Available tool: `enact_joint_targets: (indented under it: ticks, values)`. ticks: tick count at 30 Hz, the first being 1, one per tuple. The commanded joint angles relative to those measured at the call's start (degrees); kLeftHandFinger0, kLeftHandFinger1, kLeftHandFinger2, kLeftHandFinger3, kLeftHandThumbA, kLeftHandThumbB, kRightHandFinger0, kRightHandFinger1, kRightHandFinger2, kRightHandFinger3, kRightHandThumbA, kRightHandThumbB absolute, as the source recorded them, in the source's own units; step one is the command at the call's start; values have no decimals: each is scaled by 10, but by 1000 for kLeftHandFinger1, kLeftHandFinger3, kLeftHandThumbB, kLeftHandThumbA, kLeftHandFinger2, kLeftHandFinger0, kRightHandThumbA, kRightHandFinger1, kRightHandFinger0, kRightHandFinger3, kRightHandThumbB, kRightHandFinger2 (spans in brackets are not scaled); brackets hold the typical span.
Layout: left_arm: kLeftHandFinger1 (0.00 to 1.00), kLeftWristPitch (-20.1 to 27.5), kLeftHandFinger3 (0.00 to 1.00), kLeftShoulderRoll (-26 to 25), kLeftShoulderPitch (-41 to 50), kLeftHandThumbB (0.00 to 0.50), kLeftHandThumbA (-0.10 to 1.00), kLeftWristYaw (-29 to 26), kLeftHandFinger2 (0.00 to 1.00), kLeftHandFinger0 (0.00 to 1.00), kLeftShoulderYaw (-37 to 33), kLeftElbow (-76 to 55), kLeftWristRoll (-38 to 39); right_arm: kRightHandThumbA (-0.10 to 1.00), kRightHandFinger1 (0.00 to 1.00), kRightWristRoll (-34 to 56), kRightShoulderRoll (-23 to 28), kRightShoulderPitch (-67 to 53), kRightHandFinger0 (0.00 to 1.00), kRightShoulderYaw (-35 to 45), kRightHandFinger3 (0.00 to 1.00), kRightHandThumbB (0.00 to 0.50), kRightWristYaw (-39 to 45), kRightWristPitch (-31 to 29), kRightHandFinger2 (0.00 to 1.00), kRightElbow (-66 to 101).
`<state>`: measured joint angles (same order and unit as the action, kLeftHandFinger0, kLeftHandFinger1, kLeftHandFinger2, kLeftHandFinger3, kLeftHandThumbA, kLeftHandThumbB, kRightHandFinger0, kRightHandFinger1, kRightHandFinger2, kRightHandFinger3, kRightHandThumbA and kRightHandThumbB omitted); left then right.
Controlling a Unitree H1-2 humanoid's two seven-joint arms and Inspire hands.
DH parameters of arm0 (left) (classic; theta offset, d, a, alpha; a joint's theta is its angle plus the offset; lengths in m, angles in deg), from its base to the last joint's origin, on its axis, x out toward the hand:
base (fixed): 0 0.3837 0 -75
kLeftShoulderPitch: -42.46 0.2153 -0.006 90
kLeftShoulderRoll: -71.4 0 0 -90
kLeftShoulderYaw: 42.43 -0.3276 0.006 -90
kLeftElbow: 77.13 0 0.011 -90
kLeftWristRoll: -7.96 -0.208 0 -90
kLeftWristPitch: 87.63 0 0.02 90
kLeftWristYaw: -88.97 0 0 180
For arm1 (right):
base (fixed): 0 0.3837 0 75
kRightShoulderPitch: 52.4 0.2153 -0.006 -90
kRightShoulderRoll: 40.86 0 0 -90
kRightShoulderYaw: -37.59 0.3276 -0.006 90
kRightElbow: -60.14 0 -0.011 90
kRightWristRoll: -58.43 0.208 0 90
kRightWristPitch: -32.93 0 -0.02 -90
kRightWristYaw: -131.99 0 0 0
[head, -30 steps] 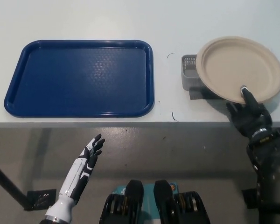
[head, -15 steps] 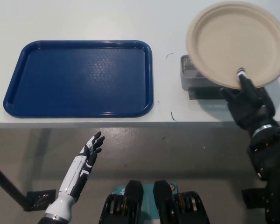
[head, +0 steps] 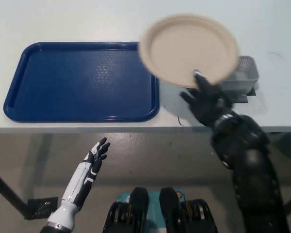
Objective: Use the right hand to pick up a plate from a leveled surface and place it into a tray on the left side
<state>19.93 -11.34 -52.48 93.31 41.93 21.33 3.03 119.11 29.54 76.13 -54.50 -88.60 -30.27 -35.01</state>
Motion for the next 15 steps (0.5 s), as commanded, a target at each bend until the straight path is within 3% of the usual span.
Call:
enact_joint_targets:
  ticks: [1,2,5,7,8,9,15]
  values:
    - [1000,13,1000,-10,-8,148,1000,6,1000,1000,4,-11,-1,-100,162,-40,-36,72,0,-2,734,34,49,1,614,-52]
    - [1000,13,1000,-10,-9,149,1000,7,1000,1000,3,-10,-1,-100,158,-45,-44,85,0,-1,868,40,53,1,620,-69]
    - [1000,10,1000,-10,-9,153,1000,9,1000,1000,2,-13,0,-100,142,-60,-66,114,0,3,942,34,64,1,640,-102]
    - [1000,10,1000,-11,-10,161,1000,10,1000,1000,2,-13,-1,-100,147,-78,-80,134,0,6,667,45,70,-1,645,-123]
    - [1000,9,1000,-10,-10,161,1000,11,1000,1000,2,-13,1,-100,169,-88,-85,146,0,3,904,48,72,-1,672,-135]
    - [1000,9,1000,-11,-9,160,1000,11,1000,1000,2,-15,1,-100,171,-97,-90,153,0,3,986,48,74,0,686,-144]
    - [1000,-1,1000,-13,-12,181,1000,14,1000,1000,1,-21,-3,-100,180,-139,-121,214,0,16,1000,62,82,-16,752,-231]
